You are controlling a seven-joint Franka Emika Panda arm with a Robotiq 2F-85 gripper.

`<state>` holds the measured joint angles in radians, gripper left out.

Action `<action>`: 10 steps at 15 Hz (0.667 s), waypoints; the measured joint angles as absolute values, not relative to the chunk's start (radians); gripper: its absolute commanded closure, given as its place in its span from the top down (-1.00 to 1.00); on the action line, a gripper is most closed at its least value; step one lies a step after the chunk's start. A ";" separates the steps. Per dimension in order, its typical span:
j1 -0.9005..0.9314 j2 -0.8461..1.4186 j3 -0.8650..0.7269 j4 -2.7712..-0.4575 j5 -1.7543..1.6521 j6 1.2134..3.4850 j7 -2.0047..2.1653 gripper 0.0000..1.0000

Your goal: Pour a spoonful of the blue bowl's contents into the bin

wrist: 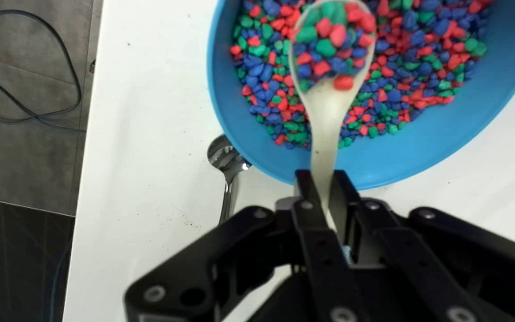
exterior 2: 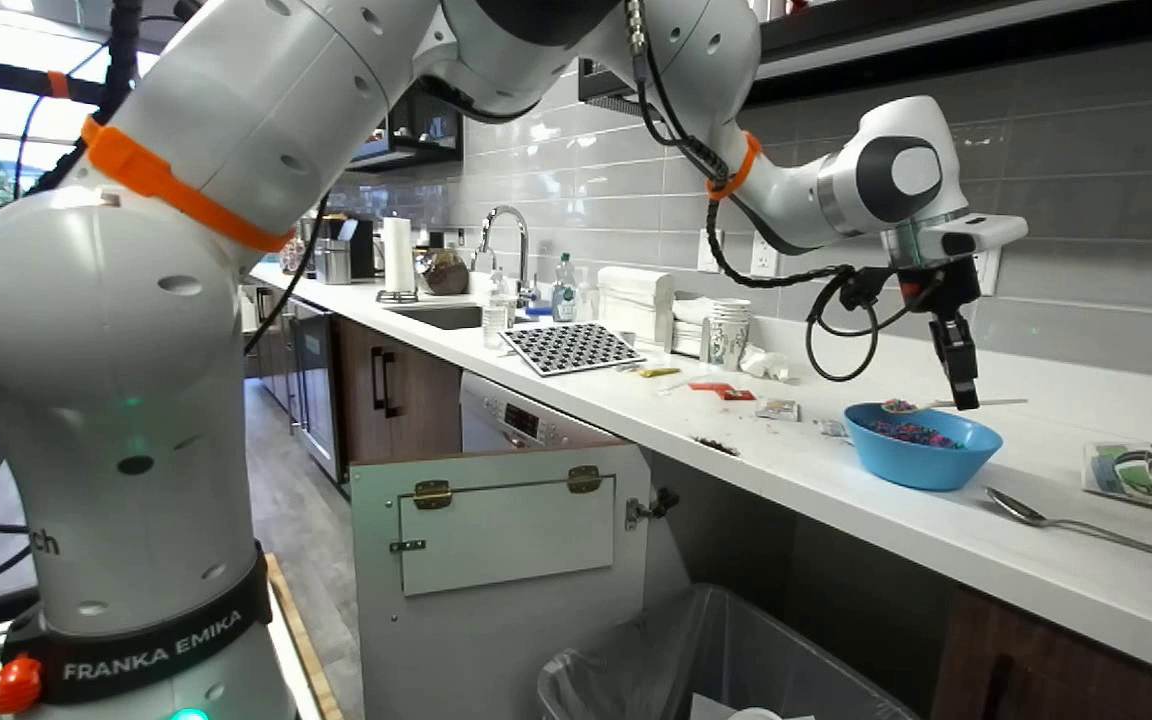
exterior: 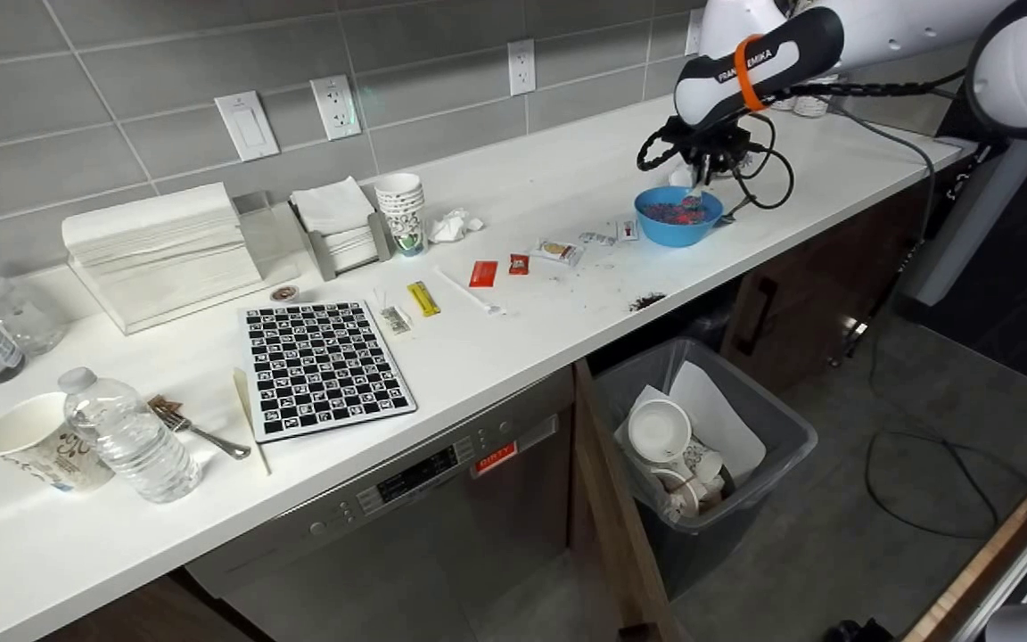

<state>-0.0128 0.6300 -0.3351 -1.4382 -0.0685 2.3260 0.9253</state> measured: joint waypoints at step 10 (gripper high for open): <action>0.020 0.390 -0.309 -1.761 -0.132 2.376 0.939 -0.93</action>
